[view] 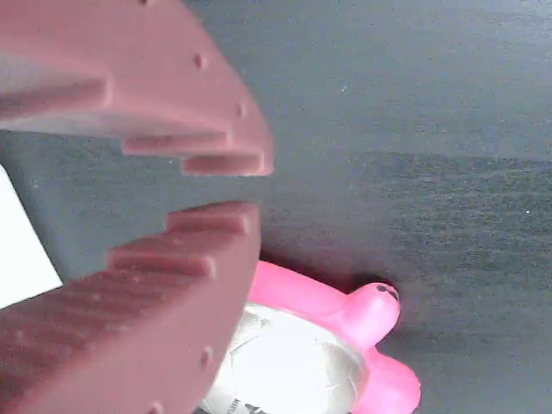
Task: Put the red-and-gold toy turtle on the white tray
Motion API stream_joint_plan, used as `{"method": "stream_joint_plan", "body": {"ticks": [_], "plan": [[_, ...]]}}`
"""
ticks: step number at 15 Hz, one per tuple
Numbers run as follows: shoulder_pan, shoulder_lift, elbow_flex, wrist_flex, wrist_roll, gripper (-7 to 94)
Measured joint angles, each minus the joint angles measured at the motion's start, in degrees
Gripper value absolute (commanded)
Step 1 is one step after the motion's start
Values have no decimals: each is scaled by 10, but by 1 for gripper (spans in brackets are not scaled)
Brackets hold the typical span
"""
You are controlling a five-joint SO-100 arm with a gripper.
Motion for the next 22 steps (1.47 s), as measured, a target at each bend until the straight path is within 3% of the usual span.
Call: {"method": "stream_joint_plan", "body": {"ticks": [16, 22], "plan": [[-20, -9, 0, -1, -19, 0], [28, -160, -30, -96, 0, 0]]}}
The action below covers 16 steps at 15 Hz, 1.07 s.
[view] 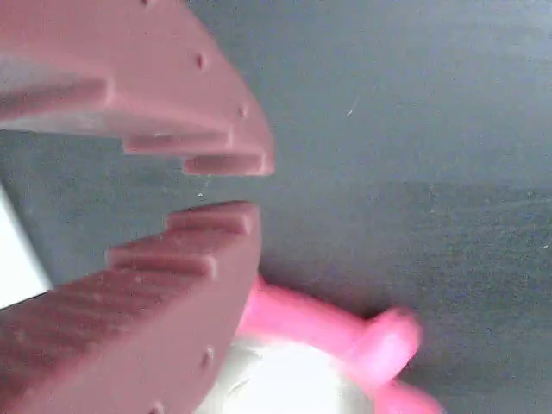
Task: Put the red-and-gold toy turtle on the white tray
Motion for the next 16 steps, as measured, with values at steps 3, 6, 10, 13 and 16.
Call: {"method": "stream_joint_plan", "body": {"ticks": [3, 6, 10, 13, 16], "plan": [[36, -156, -128, -39, 27, 0], [75, -314, -274, -15, 69, 0], [94, -466, -412, 35, 99, 0], [93, -582, -527, 84, 136, 0], [99, -679, -632, 116, 202, 0]]}}
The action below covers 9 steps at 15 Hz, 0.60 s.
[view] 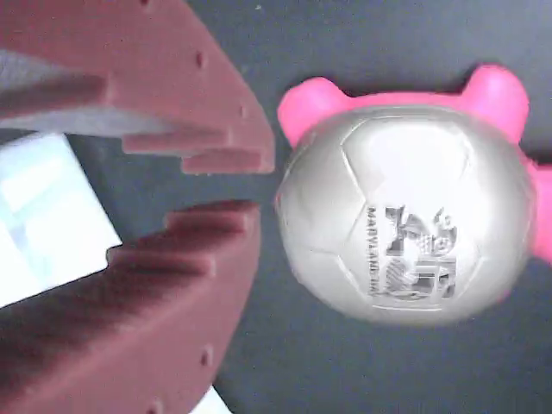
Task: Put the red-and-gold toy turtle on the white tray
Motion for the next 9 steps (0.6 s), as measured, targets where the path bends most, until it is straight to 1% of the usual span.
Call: {"method": "stream_joint_plan", "body": {"ticks": [3, 5, 6, 7, 8, 9], "plan": [[-6, -62, -77, 39, 62, 1], [-18, -103, -118, 62, 86, 7], [-22, -115, -130, 71, 95, 14], [-26, -134, -143, 77, 102, 26], [-29, -156, -154, 82, 108, 35], [-30, -173, -163, 91, 113, 41]]}}
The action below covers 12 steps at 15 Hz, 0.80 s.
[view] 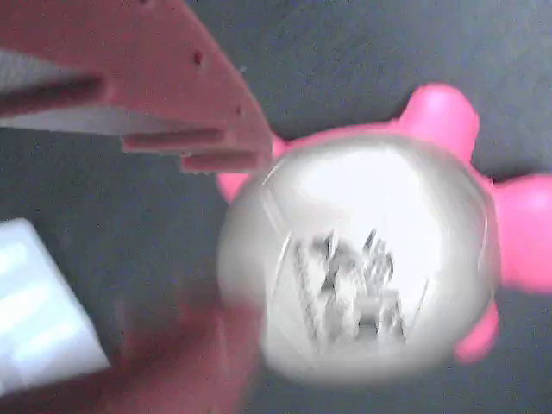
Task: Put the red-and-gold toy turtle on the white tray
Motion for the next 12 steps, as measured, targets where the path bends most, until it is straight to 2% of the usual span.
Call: {"method": "stream_joint_plan", "body": {"ticks": [3, 4, 8, 12], "plan": [[-3, -34, -22, 21, -8, 48], [0, -51, -35, 30, -17, 56], [-11, -132, -94, 67, -104, 56], [-10, -192, -136, 83, -96, 56]]}}
